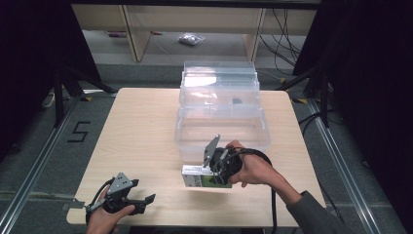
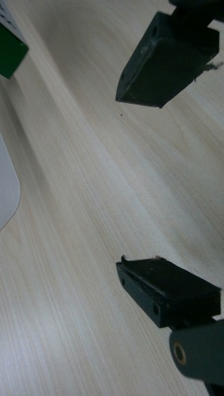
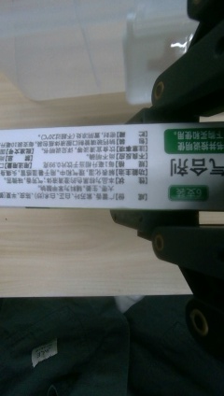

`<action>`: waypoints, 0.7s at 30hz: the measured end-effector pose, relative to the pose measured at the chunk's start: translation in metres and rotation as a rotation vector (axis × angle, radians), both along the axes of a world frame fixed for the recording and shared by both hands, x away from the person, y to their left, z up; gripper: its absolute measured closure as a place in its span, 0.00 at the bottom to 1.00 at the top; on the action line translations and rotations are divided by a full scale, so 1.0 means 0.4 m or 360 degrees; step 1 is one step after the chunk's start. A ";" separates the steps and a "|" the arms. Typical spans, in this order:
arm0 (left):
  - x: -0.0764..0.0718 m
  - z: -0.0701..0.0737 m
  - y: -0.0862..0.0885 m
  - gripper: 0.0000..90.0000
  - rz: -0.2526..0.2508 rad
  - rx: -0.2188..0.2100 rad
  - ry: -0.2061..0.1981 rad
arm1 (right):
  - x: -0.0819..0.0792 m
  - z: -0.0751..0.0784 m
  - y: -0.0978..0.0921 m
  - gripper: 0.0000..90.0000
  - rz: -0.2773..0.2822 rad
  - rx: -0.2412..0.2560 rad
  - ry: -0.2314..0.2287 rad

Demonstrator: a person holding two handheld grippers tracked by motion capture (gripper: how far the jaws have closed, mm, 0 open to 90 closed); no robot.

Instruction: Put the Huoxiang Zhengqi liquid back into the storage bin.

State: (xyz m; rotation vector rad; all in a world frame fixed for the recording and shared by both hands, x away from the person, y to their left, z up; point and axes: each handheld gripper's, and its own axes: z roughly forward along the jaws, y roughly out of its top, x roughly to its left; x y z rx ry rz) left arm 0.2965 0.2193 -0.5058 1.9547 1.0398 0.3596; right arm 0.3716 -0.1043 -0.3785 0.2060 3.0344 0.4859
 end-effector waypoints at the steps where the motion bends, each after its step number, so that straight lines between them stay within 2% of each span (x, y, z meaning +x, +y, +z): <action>1: 0.000 0.000 0.000 0.17 0.0001 -0.0001 0.0000 | 0.005 0.008 -0.003 0.73 0.0018 0.0004 -0.0014; 3: 0.000 0.000 0.000 0.17 0.0001 -0.0001 0.0000 | 0.007 0.024 -0.009 0.73 0.0008 0.0003 -0.0029; 4: 0.000 0.000 0.000 0.17 0.0000 0.0001 0.0002 | 0.011 0.031 -0.010 0.73 0.0045 0.0009 -0.0048; 5: 0.000 -0.001 0.000 0.17 -0.0001 0.0003 0.0004 | 0.005 0.040 -0.013 0.73 -0.0017 0.0005 -0.0035; 7: 0.000 -0.001 -0.001 0.17 0.0001 0.0000 0.0004 | 0.010 0.053 -0.019 0.73 0.0017 0.0014 -0.0064; 10: 0.000 -0.001 -0.001 0.17 0.0006 -0.0003 0.0006 | 0.007 0.084 -0.031 0.73 -0.0011 0.0004 -0.0059; 11: 0.001 -0.001 -0.001 0.17 0.0001 -0.0001 0.0005 | 0.011 0.089 -0.033 0.73 0.0012 0.0025 -0.0079; 12: 0.001 -0.001 -0.001 0.17 0.0001 -0.0001 0.0005 | 0.006 0.099 -0.036 0.73 -0.0025 0.0012 -0.0076; 13: 0.001 -0.001 -0.001 0.17 0.0002 0.0000 0.0005 | 0.011 0.108 -0.039 0.73 0.0015 0.0016 -0.0095; 15: 0.000 -0.002 -0.001 0.17 0.0008 -0.0003 0.0005 | 0.010 0.139 -0.054 0.73 -0.0059 0.0029 -0.0111; 18: 0.001 -0.001 -0.001 0.17 0.0000 0.0012 0.0008 | 0.021 0.161 -0.065 0.73 -0.0034 0.0026 -0.0147; 20: 0.001 -0.001 -0.001 0.17 -0.0003 0.0013 0.0007 | 0.026 0.182 -0.078 0.73 -0.0094 0.0017 -0.0157; 21: 0.001 -0.001 0.000 0.17 -0.0006 0.0017 0.0006 | 0.034 0.188 -0.084 0.73 -0.0094 0.0029 -0.0172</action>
